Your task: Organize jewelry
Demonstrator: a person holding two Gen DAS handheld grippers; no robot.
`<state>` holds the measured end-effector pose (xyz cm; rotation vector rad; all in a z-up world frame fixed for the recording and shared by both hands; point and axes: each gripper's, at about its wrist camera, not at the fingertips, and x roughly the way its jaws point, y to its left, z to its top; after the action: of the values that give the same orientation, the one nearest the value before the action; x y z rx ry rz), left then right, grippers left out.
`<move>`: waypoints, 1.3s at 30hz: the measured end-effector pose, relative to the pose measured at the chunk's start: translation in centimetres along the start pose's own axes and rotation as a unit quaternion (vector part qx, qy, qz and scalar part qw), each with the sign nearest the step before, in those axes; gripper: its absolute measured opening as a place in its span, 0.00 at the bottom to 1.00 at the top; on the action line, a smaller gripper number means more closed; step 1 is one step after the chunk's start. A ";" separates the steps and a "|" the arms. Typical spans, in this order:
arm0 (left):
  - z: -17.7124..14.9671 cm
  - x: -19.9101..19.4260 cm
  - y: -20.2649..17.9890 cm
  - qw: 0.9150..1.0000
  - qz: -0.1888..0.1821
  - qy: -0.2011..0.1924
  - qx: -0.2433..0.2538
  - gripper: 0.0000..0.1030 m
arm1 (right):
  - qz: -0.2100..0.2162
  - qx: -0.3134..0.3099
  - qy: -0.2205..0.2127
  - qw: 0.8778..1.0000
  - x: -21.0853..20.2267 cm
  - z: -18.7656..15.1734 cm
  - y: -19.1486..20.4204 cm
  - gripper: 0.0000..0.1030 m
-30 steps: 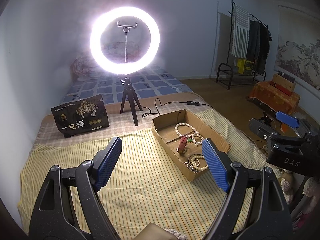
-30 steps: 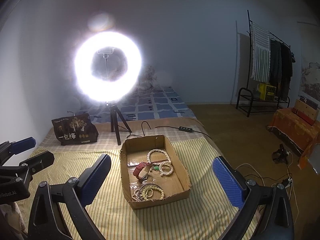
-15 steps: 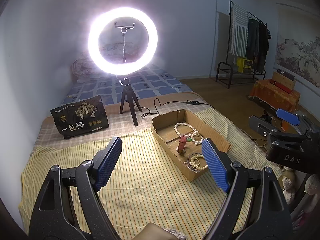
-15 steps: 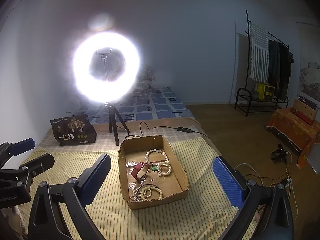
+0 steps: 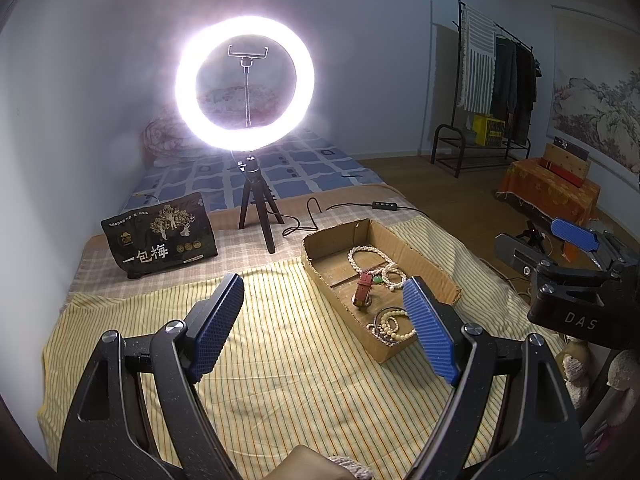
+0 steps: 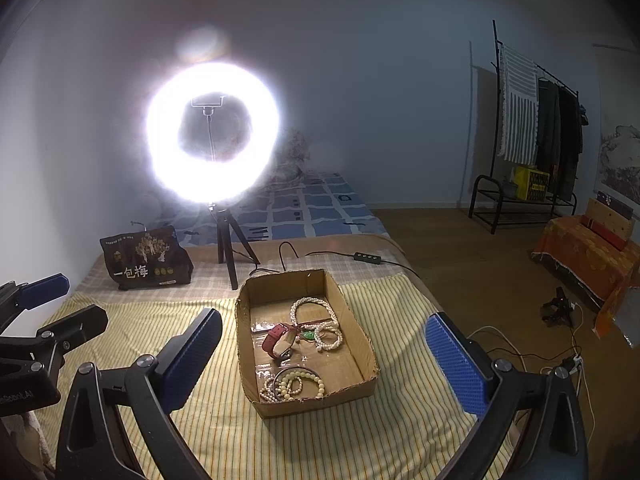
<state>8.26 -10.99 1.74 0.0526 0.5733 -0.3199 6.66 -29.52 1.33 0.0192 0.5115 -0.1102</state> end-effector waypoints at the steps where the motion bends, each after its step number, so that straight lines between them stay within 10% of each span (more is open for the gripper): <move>1: 0.0 0.0 0.0 1.000 0.000 0.000 0.001 0.82 | 0.000 0.000 0.000 1.000 0.0 0.0 0.0 1.00; 39: 0.0 0.1 -0.9 0.999 0.001 0.013 0.036 0.82 | 0.002 -0.009 0.006 1.000 0.1 -0.3 0.3 1.00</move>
<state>8.07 -11.92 1.75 0.1264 0.5867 -0.3376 6.65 -29.24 0.99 0.0043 0.5252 -0.1014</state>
